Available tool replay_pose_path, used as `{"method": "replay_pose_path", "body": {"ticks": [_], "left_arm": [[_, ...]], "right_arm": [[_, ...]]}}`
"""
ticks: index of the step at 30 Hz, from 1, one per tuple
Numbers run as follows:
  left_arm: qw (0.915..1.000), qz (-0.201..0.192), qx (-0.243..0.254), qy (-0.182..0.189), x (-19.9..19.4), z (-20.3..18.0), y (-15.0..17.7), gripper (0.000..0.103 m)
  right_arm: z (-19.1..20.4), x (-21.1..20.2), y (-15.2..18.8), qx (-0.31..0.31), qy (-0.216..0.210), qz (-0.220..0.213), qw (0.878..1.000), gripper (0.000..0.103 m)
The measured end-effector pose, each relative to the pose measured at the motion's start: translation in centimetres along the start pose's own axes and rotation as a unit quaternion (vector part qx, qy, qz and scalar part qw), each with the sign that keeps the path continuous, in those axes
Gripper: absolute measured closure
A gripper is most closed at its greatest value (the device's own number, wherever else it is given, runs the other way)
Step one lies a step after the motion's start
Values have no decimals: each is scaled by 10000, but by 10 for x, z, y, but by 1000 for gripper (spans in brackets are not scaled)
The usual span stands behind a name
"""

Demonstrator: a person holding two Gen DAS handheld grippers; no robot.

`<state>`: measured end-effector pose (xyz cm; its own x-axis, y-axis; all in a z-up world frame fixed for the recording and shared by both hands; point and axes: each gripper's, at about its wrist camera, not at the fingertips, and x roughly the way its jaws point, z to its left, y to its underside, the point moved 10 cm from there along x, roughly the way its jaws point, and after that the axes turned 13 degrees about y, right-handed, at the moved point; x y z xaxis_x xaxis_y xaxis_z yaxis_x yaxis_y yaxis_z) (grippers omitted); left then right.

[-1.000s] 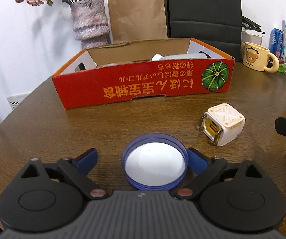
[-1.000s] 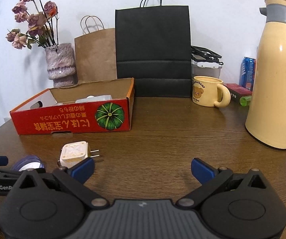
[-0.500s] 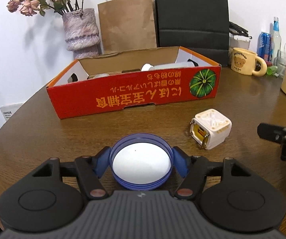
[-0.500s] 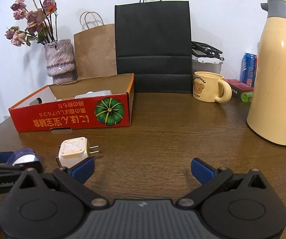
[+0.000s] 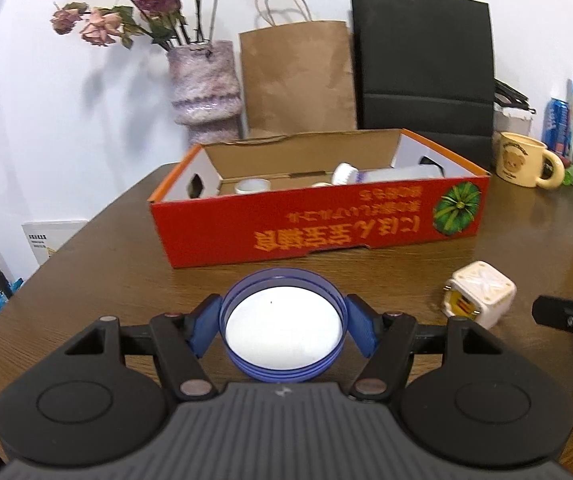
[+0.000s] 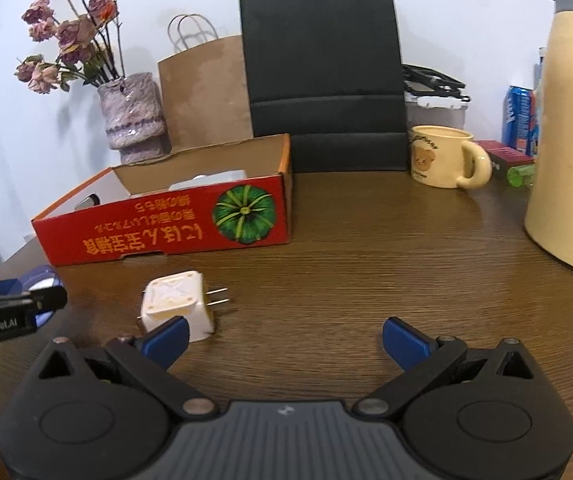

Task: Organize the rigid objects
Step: 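Grasp the white cube plug with the right tool while the left tool holds the dish, then carry the blue-rimmed dish and white cube plug toward the red box with both tools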

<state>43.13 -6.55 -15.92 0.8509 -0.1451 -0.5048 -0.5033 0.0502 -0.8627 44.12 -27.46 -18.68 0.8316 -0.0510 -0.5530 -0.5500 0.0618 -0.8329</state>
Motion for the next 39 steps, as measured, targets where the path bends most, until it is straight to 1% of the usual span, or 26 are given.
{"method": "replay_pose_path", "body": {"ticks": [5,12,15,18,20,23,24,26,27,28,35,39], "left_arm": [[9999,-70,-61,-80,-4,20,-3,35],[9998,-129,-105,-115,-8,42,-5,35],[9997,-108,-156,-129,-7,50,-5,35],[9997,-76,-202,-134,-7,54,-3,35],[9997,-72,-208,-122,-8,55,-3,35],[9997,-74,-206,-99,-8,55,-3,35],[9997,-73,-206,-96,-8,55,-2,35],[9997,-73,-209,-94,-8,55,-2,35],[9997,-75,-219,-88,-8,55,-2,35],[9997,-73,-227,-88,-8,55,-2,35],[9997,-79,-232,-85,-8,55,-3,35],[9997,-75,-234,-34,-8,54,-3,35]], "right_arm": [[23,0,0,-151,-115,13,9998,0],[56,9,-1,-357,-177,168,9991,0],[63,19,-2,-397,-100,275,9988,0],[64,31,-1,-335,-48,489,9982,0],[64,35,-3,-316,12,485,9983,0],[67,39,-5,-294,-5,490,9984,1],[67,39,-5,-290,-10,486,9984,2],[69,39,-7,-307,4,433,9986,18],[70,37,-8,-333,-37,399,9986,24],[71,36,-8,-361,-72,362,9987,39],[67,32,-10,-218,-73,299,9993,39],[66,27,-13,-184,-48,145,9997,39]]}}
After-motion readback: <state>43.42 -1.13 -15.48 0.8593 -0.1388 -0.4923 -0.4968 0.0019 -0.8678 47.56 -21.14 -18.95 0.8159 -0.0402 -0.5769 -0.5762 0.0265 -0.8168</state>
